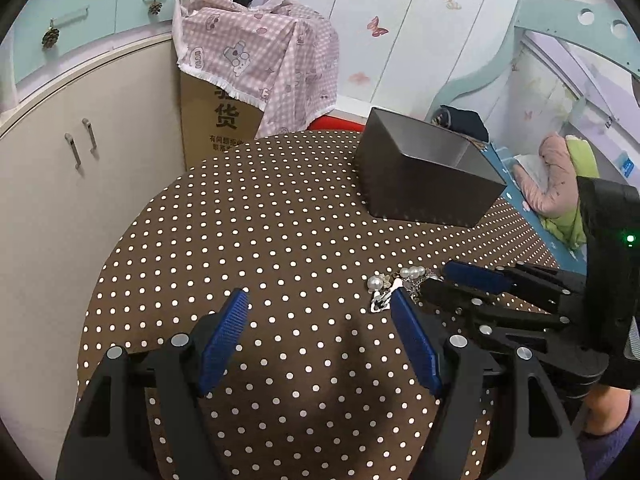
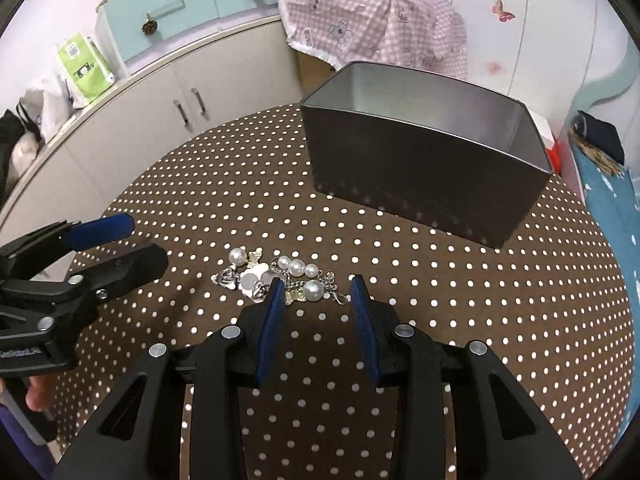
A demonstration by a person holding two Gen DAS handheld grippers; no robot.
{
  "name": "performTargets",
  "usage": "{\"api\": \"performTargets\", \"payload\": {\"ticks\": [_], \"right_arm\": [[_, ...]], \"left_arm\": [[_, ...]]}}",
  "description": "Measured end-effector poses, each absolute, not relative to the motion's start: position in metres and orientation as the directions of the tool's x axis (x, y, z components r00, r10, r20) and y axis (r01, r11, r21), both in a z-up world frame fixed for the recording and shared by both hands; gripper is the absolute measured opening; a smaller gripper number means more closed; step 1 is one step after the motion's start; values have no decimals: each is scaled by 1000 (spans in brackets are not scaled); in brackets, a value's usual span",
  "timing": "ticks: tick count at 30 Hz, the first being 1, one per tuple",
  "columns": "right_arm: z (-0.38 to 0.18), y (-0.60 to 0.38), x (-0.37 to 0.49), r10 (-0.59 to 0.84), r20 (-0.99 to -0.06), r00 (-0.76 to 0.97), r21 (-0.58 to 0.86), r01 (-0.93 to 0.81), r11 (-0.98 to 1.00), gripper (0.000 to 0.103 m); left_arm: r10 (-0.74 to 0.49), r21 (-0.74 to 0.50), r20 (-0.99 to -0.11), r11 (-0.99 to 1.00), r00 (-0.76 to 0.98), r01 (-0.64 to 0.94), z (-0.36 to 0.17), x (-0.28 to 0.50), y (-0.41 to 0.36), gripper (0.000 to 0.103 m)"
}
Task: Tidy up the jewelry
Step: 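Grasp a pearl earring with the right gripper while the left grasps a silver chain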
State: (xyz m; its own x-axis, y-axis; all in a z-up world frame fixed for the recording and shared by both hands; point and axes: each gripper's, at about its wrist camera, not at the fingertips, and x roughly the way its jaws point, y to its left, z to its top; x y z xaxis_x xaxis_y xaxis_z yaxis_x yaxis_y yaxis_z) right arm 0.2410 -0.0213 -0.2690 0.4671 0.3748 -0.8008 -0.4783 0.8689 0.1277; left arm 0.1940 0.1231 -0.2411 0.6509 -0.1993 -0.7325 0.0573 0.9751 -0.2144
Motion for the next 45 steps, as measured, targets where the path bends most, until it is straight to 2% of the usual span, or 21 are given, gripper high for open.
{"api": "performTargets", "payload": {"ticks": [2, 3, 4, 10, 16, 20, 27, 34, 37, 39, 41, 42, 45], "right_arm": [[-269, -20, 242, 382, -798, 466, 130, -485, 865, 25], [-269, -20, 242, 387, -798, 463, 132, -492, 861, 18], [-269, -19, 242, 384, -799, 463, 126, -496, 859, 15], [-259, -28, 238, 406, -778, 480, 139, -499, 856, 14], [-219, -54, 231, 465, -711, 527, 198, -486, 852, 14], [-201, -69, 226, 456, -693, 558, 188, -471, 862, 14], [-219, -93, 226, 425, -721, 547, 190, -434, 881, 14], [-240, -102, 228, 435, -733, 522, 224, -419, 880, 14], [-245, -103, 229, 442, -734, 515, 234, -420, 877, 14], [-247, -103, 229, 446, -733, 513, 238, -420, 876, 14], [-249, -103, 231, 451, -733, 510, 244, -421, 873, 14], [-250, -103, 232, 453, -732, 509, 247, -422, 873, 14], [-253, -104, 236, 458, -733, 503, 253, -425, 869, 14]], "left_arm": [[-200, -212, -733, 975, 650, 60, -241, 195, 123, 71], [-198, -211, -735, 976, 649, 59, -241, 195, 123, 71], [-197, -213, -736, 976, 648, 56, -242, 195, 124, 71], [-197, -224, -736, 974, 648, 42, -241, 199, 127, 71], [-194, -223, -737, 974, 648, 38, -241, 199, 129, 71], [-205, -217, -735, 974, 646, 61, -241, 199, 123, 71], [-220, -136, -726, 975, 651, 178, -240, 201, 86, 71], [-195, -73, -742, 975, 642, 212, -242, 221, 67, 70], [-140, -7, -750, 979, 646, 204, -243, 225, 64, 69], [-139, -18, -749, 982, 648, 189, -245, 225, 68, 69], [-151, -43, -753, 983, 641, 181, -248, 228, 71, 61], [-148, -43, -762, 983, 631, 179, -251, 230, 71, 52], [-135, -50, -768, 987, 626, 151, -258, 234, 73, 51]]}}
